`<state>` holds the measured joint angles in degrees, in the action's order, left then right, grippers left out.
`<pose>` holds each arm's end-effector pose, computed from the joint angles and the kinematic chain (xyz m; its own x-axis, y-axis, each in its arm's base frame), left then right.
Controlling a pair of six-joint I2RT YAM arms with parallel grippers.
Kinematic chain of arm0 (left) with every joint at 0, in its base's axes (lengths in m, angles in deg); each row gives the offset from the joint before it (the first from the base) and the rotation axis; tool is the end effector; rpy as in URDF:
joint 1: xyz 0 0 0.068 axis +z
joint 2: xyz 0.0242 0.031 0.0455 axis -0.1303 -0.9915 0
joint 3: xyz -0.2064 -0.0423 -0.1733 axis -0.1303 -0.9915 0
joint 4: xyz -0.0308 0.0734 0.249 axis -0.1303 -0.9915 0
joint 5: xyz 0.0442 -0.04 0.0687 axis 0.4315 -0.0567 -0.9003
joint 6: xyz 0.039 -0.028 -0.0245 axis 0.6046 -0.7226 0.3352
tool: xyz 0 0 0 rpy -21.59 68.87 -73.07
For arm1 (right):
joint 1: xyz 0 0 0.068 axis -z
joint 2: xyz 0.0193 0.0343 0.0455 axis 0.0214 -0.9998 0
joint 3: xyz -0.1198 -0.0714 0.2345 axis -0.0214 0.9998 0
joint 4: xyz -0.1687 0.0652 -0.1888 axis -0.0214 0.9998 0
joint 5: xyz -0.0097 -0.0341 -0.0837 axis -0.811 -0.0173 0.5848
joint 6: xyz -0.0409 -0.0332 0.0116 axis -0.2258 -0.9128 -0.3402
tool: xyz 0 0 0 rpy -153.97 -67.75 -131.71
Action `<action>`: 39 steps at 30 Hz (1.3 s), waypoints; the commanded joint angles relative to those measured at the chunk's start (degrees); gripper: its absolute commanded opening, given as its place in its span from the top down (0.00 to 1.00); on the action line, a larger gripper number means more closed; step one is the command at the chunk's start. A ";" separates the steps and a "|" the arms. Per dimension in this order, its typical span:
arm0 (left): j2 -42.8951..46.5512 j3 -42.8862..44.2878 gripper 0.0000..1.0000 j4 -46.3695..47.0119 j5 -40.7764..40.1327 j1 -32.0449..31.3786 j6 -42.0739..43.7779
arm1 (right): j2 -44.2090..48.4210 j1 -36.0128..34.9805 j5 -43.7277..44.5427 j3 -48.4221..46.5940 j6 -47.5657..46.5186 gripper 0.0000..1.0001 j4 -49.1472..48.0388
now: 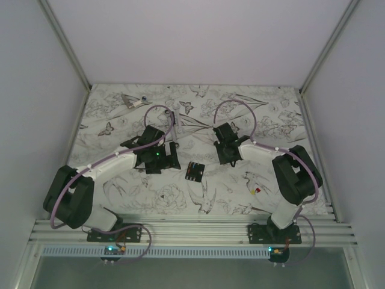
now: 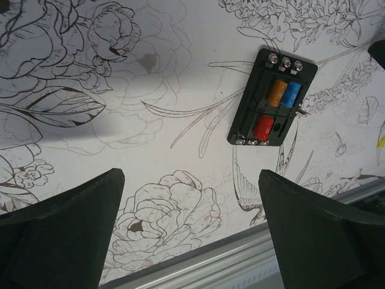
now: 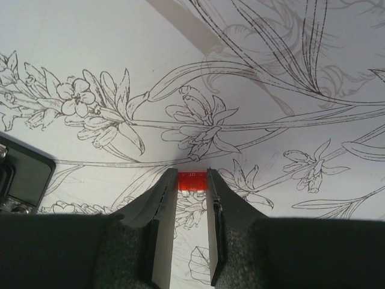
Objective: Snap on the fuse box
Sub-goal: Pick up the fuse from the center of the board.
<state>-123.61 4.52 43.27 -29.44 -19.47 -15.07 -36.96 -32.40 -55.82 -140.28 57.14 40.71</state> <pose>0.2583 -0.1385 0.2057 -0.8750 -0.2691 -0.4025 -0.0242 0.8546 -0.5188 0.2826 0.1810 0.1572 -0.8470 -0.2412 -0.4738 -0.2648 0.9641 -0.0174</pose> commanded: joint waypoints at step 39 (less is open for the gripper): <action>7.05 0.11 0.41 16.93 -15.37 -14.04 6.89 | 14.21 -4.80 -18.42 5.85 21.62 0.75 -28.80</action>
<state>-118.54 5.51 55.82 -34.53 -30.05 -15.71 -23.32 -35.81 -75.16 -132.09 70.65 14.97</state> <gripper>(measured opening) 0.603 0.262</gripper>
